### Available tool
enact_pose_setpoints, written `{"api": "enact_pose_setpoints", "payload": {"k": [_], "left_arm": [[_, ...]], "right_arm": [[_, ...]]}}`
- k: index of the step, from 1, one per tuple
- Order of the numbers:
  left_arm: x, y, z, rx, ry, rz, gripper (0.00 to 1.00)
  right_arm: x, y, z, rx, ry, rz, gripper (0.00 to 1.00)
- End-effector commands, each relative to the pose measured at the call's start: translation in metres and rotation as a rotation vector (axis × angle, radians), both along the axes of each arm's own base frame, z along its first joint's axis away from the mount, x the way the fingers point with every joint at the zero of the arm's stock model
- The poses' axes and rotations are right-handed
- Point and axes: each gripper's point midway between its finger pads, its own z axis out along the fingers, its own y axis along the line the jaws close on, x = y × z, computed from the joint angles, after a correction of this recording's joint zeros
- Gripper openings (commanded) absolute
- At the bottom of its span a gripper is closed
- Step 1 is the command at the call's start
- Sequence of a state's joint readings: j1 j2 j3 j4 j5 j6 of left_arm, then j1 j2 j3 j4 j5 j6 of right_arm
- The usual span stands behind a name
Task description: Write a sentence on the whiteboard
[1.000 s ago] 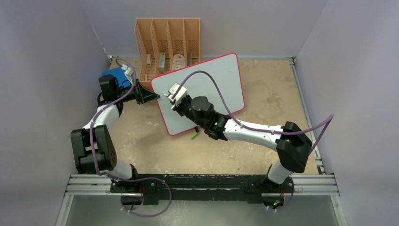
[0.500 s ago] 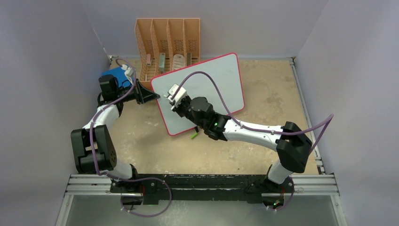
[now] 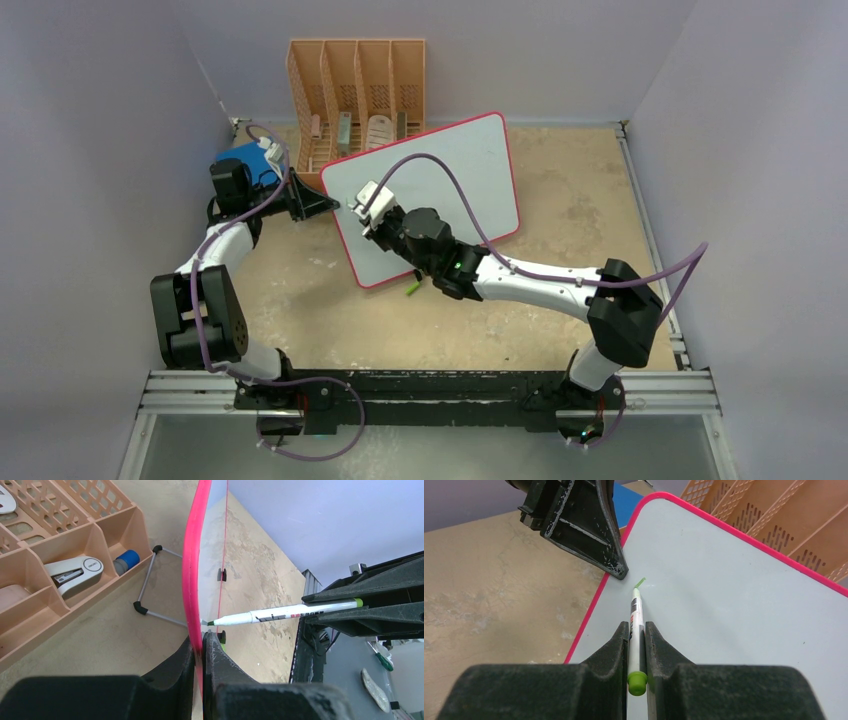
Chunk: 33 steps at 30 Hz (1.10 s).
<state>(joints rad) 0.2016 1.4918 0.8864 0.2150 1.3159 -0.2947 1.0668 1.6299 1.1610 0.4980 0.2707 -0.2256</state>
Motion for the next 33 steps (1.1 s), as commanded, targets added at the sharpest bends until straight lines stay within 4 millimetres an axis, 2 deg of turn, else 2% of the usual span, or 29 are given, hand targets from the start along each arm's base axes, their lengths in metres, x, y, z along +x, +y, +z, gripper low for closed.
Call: {"api": "enact_pose_setpoints", "payload": {"k": [1, 18, 33], "left_arm": [[0.002, -0.006, 0.015, 0.032, -0.106, -0.03, 0.0], [0.002, -0.006, 0.014, 0.032, -0.103, -0.028, 0.0], [0.002, -0.007, 0.014, 0.033, -0.105, -0.03, 0.0]], "right_arm": [[-0.003, -0.003, 0.012, 0.024, -0.012, -0.012, 0.0], [-0.016, -0.004, -0.001, 0.006, 0.017, 0.001, 0.0], [-0.011, -0.013, 0.001, 0.027, 0.026, -0.062, 0.0]]}}
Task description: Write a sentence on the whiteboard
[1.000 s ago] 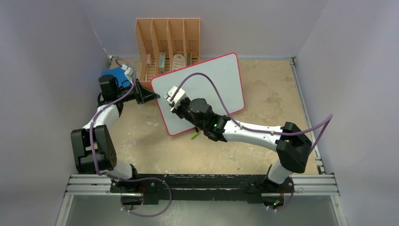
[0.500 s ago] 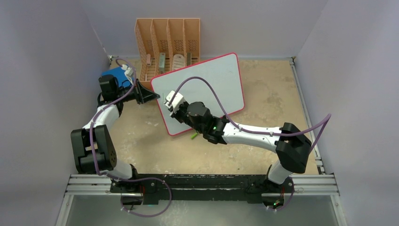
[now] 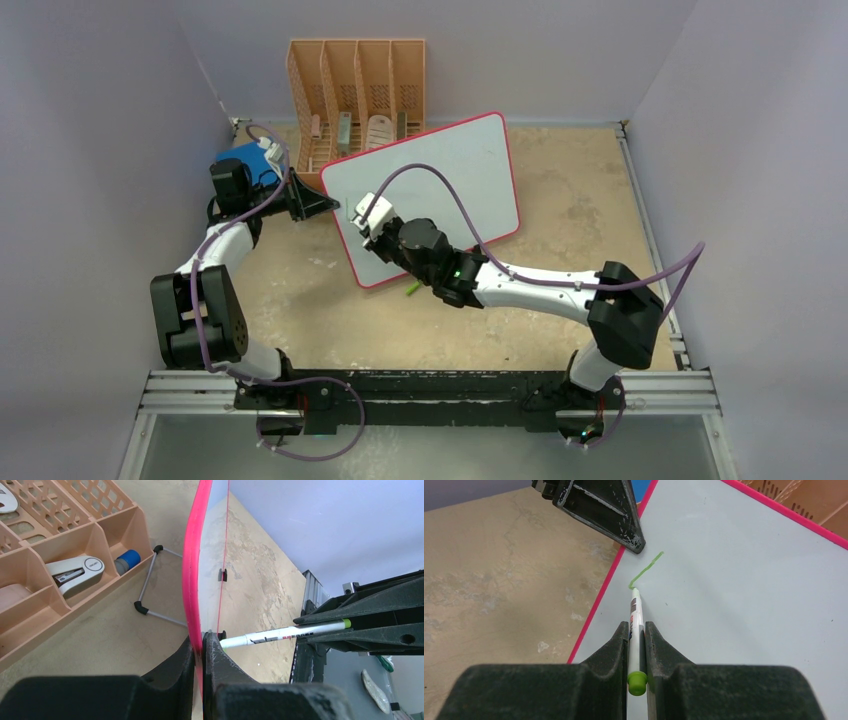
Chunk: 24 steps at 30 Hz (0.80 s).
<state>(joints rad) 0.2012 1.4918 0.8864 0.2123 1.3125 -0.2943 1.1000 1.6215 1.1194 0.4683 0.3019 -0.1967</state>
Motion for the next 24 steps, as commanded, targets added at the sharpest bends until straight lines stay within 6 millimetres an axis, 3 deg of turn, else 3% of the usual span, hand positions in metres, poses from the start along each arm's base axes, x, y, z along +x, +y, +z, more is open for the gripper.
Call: {"api": "enact_pose_setpoints", "payload": {"k": [1, 24], "left_arm": [[0.002, -0.007, 0.015, 0.033, -0.108, -0.033, 0.0], [0.002, -0.008, 0.014, 0.033, -0.106, -0.035, 0.0]], "right_arm": [[0.005, -0.011, 0.023, 0.063, -0.02, -0.062, 0.0], [0.002, -0.015, 0.031, 0.083, -0.025, -0.059, 0.0]]}}
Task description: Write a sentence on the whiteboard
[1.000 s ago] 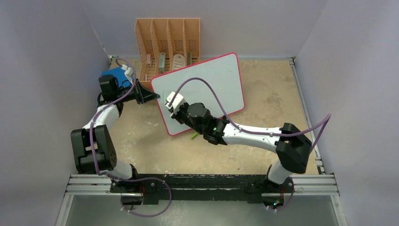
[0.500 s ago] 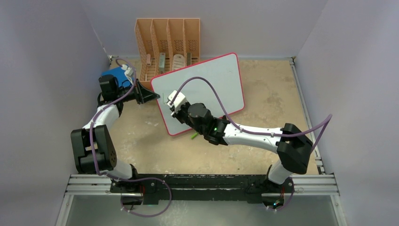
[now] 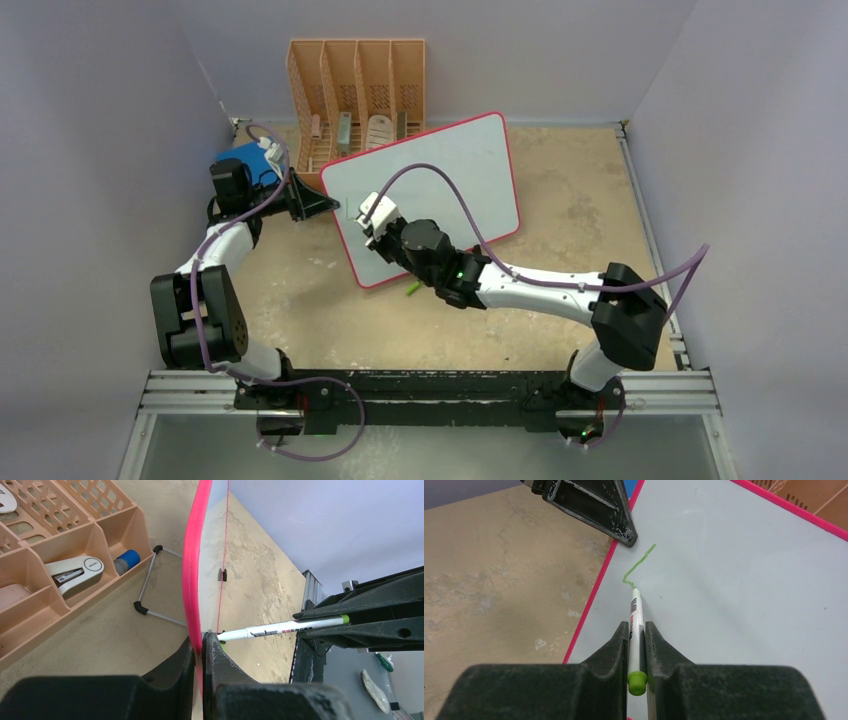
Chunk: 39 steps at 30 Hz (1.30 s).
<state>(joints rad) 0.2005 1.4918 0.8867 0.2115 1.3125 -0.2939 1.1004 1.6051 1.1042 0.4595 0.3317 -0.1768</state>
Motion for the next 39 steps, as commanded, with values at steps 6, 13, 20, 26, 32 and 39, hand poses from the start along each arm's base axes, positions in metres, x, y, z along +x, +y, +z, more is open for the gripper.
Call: {"api": "enact_pose_setpoints", "payload": {"k": [6, 13, 20, 26, 32, 39], "left_arm": [[0.002, -0.007, 0.015, 0.033, -0.107, -0.033, 0.0], [0.002, -0.008, 0.014, 0.033, -0.105, -0.033, 0.0], [0.002, -0.008, 0.014, 0.034, -0.105, -0.033, 0.0], [0.002, -0.009, 0.014, 0.035, -0.105, -0.034, 0.0], [0.002, -0.008, 0.014, 0.036, -0.104, -0.033, 0.0], [0.002, -0.009, 0.013, 0.037, -0.104, -0.032, 0.0]], "right_arm": [[-0.007, -0.007, 0.054, 0.134, -0.057, 0.017, 0.0], [-0.006, -0.008, 0.05, 0.121, -0.065, 0.016, 0.0], [-0.002, -0.005, 0.048, 0.126, -0.069, 0.005, 0.0], [0.002, -0.003, 0.044, 0.119, -0.07, -0.003, 0.0], [0.005, -0.006, 0.044, 0.121, -0.07, -0.024, 0.0], [0.01, -0.01, 0.041, 0.122, -0.065, -0.048, 0.0]]}}
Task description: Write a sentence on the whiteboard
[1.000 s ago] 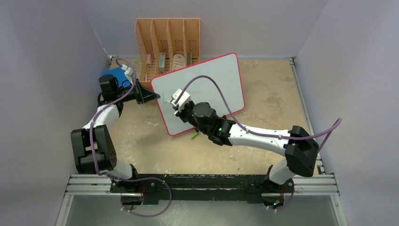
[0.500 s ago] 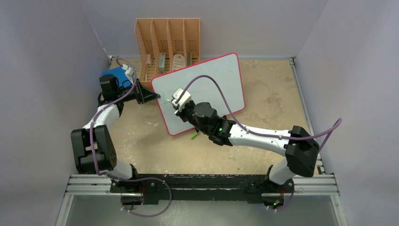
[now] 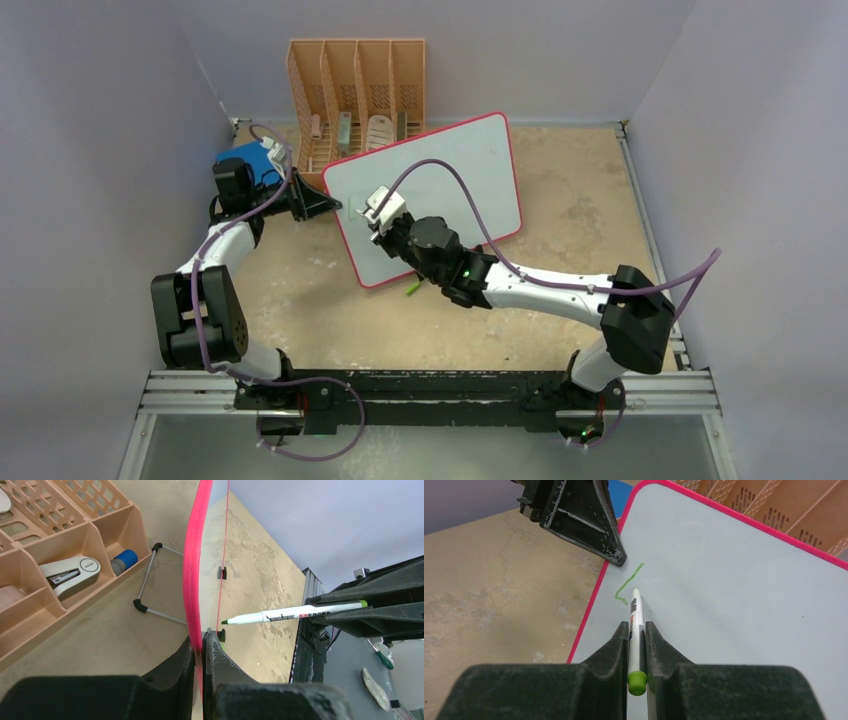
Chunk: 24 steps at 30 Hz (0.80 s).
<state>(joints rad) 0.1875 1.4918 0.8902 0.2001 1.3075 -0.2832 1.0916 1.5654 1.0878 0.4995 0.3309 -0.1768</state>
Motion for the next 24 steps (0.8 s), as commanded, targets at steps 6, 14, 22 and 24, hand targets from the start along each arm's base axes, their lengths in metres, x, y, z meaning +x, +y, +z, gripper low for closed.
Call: {"api": "enact_pose_setpoints", "payload": {"k": [6, 14, 22, 24], "left_arm": [[0.003, -0.004, 0.014, 0.033, -0.104, -0.022, 0.0], [0.003, -0.004, 0.014, 0.033, -0.104, -0.021, 0.0], [0.003, -0.004, 0.014, 0.033, -0.104, -0.021, 0.0], [0.003, -0.004, 0.014, 0.033, -0.103, -0.021, 0.0]], "right_arm": [[0.011, -0.005, 0.019, 0.066, -0.032, -0.049, 0.0], [0.013, -0.003, 0.015, 0.056, -0.026, -0.046, 0.0], [0.013, -0.001, 0.012, 0.05, -0.02, -0.042, 0.0], [0.013, -0.001, 0.01, 0.045, -0.016, -0.041, 0.0]]}}
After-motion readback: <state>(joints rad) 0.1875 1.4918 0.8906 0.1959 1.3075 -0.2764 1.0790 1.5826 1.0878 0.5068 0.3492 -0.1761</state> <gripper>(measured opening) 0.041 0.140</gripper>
